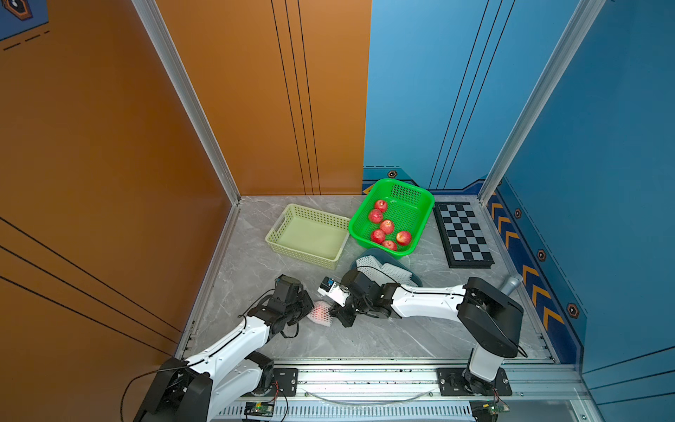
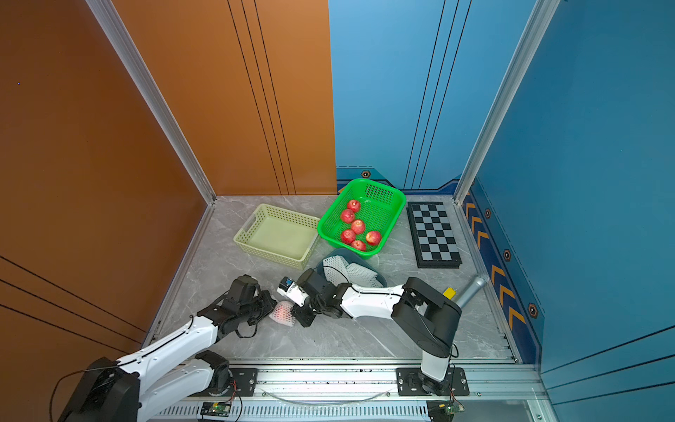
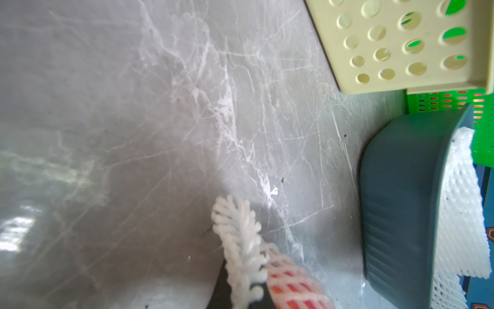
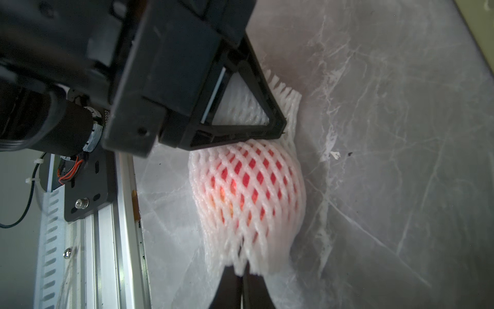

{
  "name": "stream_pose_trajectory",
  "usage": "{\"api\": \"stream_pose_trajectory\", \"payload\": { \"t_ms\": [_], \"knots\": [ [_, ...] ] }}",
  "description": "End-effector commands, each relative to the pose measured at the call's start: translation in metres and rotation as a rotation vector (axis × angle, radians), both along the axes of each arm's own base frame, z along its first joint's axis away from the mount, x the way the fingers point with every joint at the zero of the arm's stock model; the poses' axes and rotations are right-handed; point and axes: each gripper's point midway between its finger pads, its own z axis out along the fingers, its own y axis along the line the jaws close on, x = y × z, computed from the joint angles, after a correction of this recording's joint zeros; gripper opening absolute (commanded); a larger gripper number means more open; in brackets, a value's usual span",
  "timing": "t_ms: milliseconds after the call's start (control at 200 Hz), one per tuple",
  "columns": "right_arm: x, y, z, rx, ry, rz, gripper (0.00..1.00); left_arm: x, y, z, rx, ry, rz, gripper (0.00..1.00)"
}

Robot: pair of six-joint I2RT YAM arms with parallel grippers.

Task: Remove foam nets from apples
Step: Remove the foam net from the apple.

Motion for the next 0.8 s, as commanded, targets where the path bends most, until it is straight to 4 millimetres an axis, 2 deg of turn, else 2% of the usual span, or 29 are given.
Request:
{"api": "stream_pose_trajectory", "payload": {
  "t_ms": [0, 250, 456, 596, 796],
  "knots": [
    [0.002, 0.009, 0.001, 0.018, 0.004, 0.002, 0.1, -0.005, 0.007, -0.005, 0.031, 0.02, 0.0, 0.0],
    [0.003, 0.012, 0.002, 0.051, 0.002, -0.003, 0.23, -0.006, 0.007, -0.006, 0.031, 0.027, 0.0, 0.0],
    [0.005, 0.02, 0.006, 0.114, 0.016, -0.005, 0.3, -0.006, 0.008, -0.007, 0.029, 0.029, 0.001, 0.0],
    [0.007, 0.024, 0.006, 0.136, 0.028, -0.004, 0.39, -0.007, 0.008, -0.007, 0.029, 0.029, 0.001, 0.0],
    [0.016, 0.023, -0.008, 0.114, 0.039, -0.042, 0.49, -0.009, 0.009, -0.008, 0.027, 0.03, 0.005, 0.0]
  ]
}}
